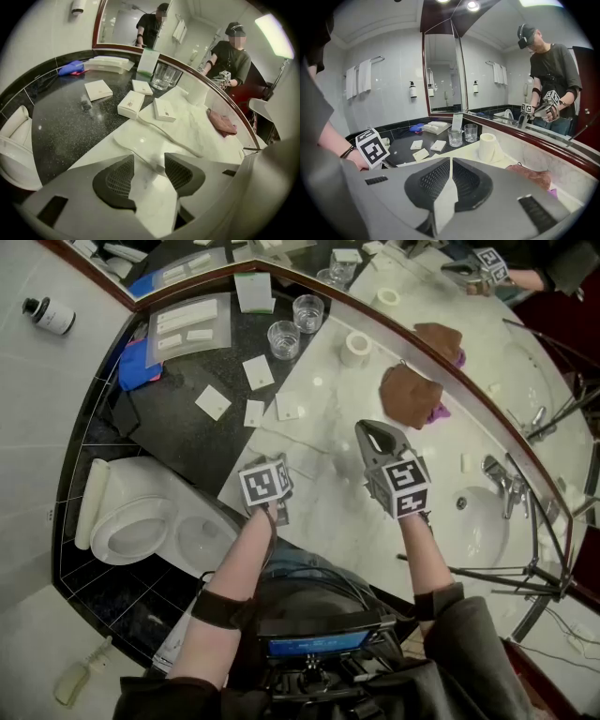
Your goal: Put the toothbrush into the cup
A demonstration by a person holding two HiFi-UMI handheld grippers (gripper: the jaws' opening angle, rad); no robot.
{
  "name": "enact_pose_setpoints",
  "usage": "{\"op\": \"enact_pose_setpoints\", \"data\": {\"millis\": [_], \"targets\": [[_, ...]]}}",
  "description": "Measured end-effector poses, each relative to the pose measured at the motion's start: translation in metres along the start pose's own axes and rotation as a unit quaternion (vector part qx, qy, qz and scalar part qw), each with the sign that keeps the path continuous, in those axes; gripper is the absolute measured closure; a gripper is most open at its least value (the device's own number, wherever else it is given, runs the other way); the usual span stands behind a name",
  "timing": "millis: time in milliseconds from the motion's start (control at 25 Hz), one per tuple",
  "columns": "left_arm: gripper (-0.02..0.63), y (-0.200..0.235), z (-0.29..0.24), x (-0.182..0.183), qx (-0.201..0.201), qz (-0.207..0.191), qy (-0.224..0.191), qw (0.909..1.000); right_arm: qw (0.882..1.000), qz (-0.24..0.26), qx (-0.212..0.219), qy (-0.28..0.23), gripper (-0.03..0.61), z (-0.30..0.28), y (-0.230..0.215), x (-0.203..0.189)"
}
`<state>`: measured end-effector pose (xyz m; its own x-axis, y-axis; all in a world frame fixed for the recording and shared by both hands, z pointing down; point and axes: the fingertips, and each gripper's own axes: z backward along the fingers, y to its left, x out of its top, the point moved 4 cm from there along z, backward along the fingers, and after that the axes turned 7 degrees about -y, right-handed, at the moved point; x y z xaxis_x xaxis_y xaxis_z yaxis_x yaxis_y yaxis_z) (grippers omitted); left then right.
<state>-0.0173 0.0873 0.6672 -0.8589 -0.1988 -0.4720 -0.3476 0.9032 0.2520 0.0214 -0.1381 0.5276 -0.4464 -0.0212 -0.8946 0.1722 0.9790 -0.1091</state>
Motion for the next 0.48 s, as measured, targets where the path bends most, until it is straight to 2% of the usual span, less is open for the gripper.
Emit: {"op": "enact_pose_setpoints", "data": {"millis": [240,400,480], "targets": [[0.429,0.0,-0.001,-0.001,0.028,-0.017,0.0,0.9995,1.0,-0.007,-0.006,0.005,0.561,0.003,-0.008,-0.006],[0.538,0.006,0.001,0.004,0.047,-0.017,-0.008,0.9987,1.0,-0.009,-0.01,0.002,0.561,0.005,-0.012,-0.006],[0.565,0.009,0.002,0.005,0.049,-0.014,-0.008,0.9986,1.0,-0.01,-0.011,0.002,0.561,0.005,-0.013,-0.006]]}}
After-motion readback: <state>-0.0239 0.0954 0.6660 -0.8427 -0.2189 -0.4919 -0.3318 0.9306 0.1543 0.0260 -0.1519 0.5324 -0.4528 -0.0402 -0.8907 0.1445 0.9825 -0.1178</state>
